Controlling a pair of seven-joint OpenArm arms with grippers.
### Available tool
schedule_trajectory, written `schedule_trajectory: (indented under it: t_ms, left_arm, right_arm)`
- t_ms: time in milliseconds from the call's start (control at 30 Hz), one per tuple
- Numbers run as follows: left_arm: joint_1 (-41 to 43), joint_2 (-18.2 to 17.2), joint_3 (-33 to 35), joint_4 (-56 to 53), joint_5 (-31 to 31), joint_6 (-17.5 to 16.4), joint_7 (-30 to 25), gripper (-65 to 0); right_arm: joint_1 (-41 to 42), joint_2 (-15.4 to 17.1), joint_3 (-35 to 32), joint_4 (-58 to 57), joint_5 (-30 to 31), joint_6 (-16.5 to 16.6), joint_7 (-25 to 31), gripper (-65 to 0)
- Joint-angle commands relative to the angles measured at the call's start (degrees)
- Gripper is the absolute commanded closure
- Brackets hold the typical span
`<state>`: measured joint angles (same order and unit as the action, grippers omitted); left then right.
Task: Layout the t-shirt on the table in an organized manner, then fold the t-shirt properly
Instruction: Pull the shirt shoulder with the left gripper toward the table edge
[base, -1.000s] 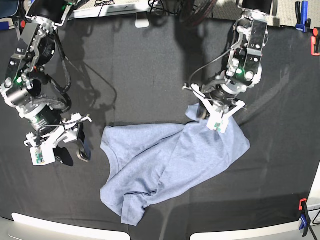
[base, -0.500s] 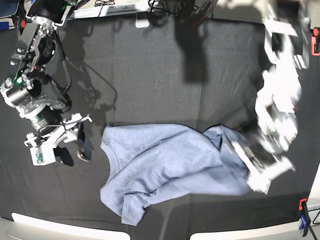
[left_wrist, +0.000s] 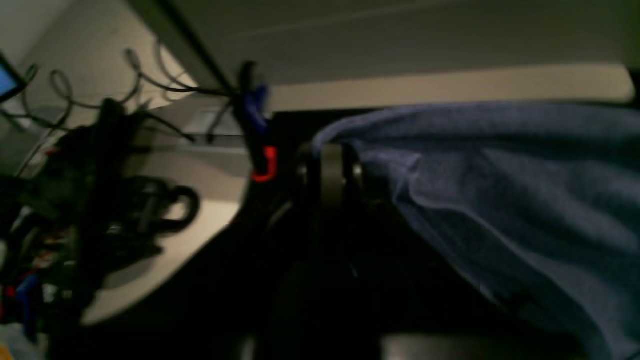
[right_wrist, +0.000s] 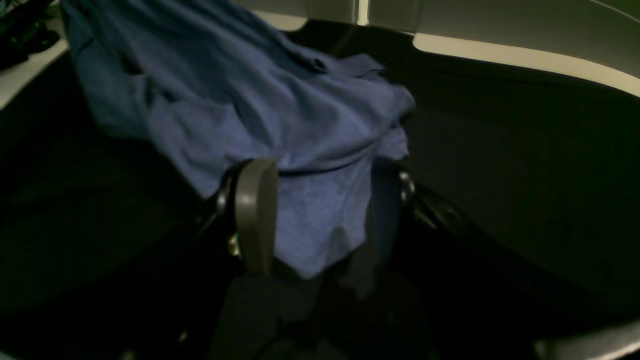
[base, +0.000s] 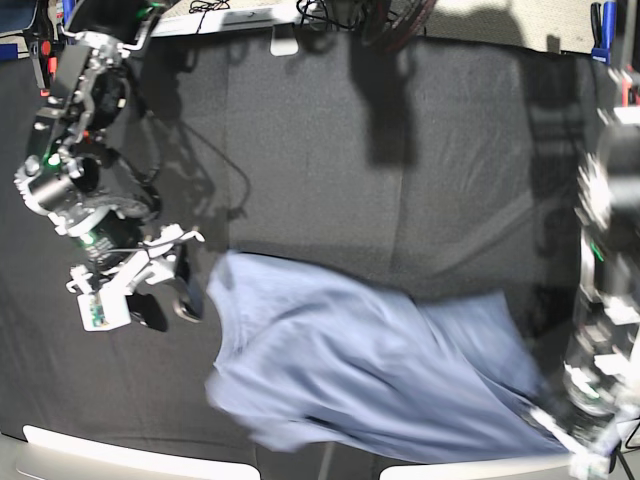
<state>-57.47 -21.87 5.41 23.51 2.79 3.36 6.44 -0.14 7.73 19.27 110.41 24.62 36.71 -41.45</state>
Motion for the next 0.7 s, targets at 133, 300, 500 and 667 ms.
schedule_trajectory:
  t_ms: [133, 300, 500, 667]
  left_arm:
    - [-3.5, -0.4, -0.1, -1.4, -0.1, -5.0, -1.4, -24.2]
    - [-3.6, -0.4, -0.1, -1.4, -0.9, -5.5, 1.3, -24.1]
    - [-3.4, -0.4, -0.1, -1.0, -6.9, -13.3, 13.4, -24.1]
    - [-2.2, -0.8, -0.1, 1.8, -10.2, -19.5, 19.4, -24.1]
  right_arm:
    - [0.9, 0.4, -1.1, 1.1, 1.1, 0.3, 1.7, -27.8]
    - [0.9, 0.4, -2.6, 1.1, 1.1, 0.4, 1.8, -27.8]
    - [1.1, 0.5, -7.7, -1.0, -4.4, 0.4, 1.8, -27.9]
    - [1.7, 3.0, -17.9, -8.3, -19.3, 0.3, 6.1, -27.9]
